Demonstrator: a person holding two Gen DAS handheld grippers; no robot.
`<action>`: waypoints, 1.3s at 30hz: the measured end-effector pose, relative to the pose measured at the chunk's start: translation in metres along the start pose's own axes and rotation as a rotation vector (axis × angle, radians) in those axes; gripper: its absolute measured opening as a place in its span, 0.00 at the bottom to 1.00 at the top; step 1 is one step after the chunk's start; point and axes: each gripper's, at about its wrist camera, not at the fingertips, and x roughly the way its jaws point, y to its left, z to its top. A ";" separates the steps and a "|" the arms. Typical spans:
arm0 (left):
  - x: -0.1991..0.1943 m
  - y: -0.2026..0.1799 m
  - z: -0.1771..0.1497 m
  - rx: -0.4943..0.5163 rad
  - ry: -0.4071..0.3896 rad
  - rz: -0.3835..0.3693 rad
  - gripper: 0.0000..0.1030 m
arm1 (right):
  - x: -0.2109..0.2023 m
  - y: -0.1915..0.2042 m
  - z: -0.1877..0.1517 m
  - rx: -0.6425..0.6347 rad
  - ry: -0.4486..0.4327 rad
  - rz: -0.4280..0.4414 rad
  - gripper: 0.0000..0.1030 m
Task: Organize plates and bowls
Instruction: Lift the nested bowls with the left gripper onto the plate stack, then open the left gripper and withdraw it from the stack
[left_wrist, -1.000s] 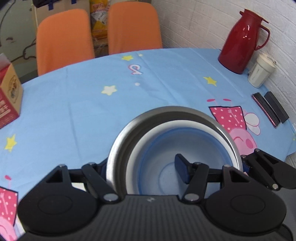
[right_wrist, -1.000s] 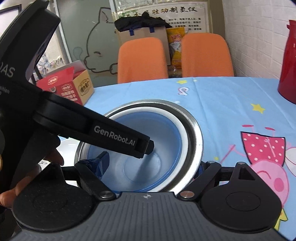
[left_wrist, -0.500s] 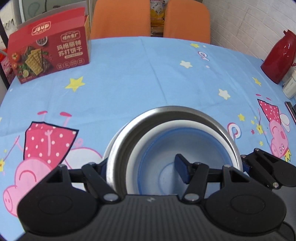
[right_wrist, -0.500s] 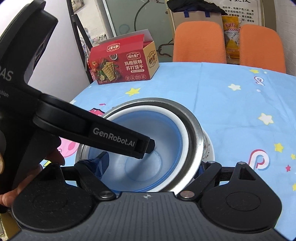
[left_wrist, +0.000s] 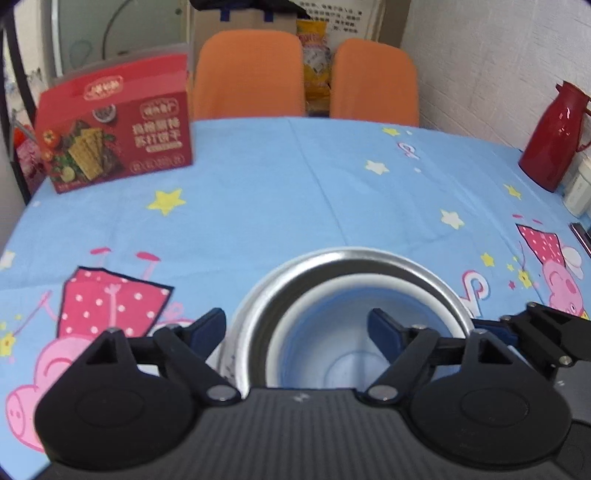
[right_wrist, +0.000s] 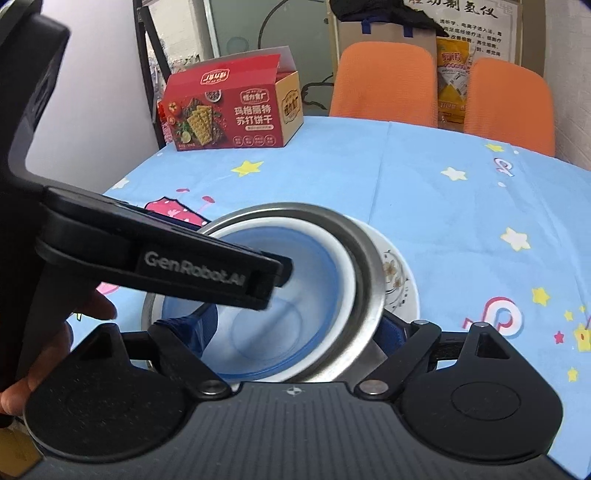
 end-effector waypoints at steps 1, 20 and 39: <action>-0.007 0.001 0.001 -0.009 -0.036 0.021 0.99 | -0.005 -0.003 0.000 0.004 -0.017 -0.015 0.73; -0.094 -0.097 -0.093 -0.022 -0.220 0.242 0.98 | -0.100 -0.056 -0.064 0.247 -0.211 -0.219 0.74; -0.120 -0.143 -0.206 0.048 -0.191 0.144 0.98 | -0.176 -0.041 -0.170 0.304 -0.307 -0.337 0.74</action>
